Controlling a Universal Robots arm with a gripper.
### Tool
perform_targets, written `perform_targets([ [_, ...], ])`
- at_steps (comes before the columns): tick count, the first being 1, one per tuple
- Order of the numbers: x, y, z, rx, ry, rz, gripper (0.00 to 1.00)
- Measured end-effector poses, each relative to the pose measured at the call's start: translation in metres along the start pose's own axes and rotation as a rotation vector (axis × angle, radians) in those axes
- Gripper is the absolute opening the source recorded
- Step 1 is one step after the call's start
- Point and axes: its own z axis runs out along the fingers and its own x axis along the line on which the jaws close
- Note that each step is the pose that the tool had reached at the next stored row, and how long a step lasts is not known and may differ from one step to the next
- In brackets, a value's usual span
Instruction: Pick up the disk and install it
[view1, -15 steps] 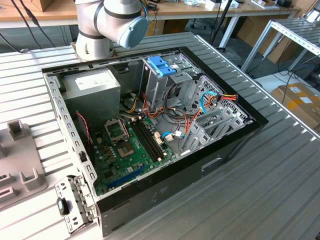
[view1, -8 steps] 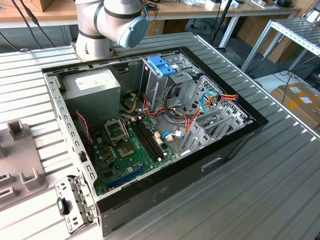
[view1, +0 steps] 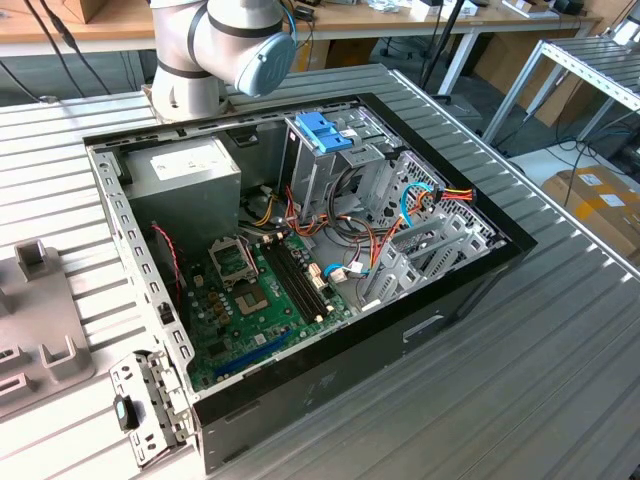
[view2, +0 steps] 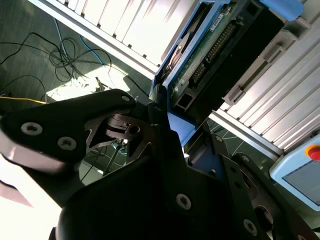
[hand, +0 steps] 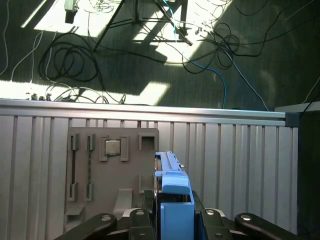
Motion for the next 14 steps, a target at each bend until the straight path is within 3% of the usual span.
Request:
perform_targets([
  [14,-0.0004,0.0001,-0.0048,-0.0001,0.0000,0.000,0.37],
])
